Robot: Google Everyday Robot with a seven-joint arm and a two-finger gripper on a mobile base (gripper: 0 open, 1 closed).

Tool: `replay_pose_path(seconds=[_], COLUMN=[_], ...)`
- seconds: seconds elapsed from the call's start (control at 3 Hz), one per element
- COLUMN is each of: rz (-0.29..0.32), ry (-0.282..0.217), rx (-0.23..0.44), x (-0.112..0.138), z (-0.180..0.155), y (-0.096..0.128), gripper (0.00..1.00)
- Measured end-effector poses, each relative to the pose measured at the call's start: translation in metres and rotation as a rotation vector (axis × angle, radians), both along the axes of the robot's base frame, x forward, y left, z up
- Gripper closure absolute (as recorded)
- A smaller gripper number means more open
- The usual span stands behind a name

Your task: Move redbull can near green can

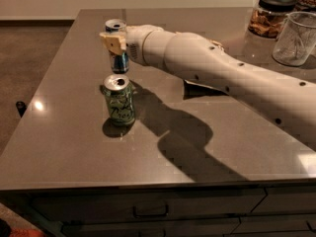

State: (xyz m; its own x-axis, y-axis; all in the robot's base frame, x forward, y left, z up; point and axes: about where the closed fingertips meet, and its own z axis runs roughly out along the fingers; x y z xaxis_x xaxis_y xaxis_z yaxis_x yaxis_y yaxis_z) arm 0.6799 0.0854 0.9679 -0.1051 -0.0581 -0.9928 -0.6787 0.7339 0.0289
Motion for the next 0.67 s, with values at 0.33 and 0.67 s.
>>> replay_pose_path(seconds=[0.33, 0.67], rz=[-0.025, -0.046], ry=[0.011, 0.005], rx=[0.013, 0.006], x=[-0.013, -0.032], z=[-0.011, -0.018], y=[-0.018, -0.038], gripper=[1.0, 1.0])
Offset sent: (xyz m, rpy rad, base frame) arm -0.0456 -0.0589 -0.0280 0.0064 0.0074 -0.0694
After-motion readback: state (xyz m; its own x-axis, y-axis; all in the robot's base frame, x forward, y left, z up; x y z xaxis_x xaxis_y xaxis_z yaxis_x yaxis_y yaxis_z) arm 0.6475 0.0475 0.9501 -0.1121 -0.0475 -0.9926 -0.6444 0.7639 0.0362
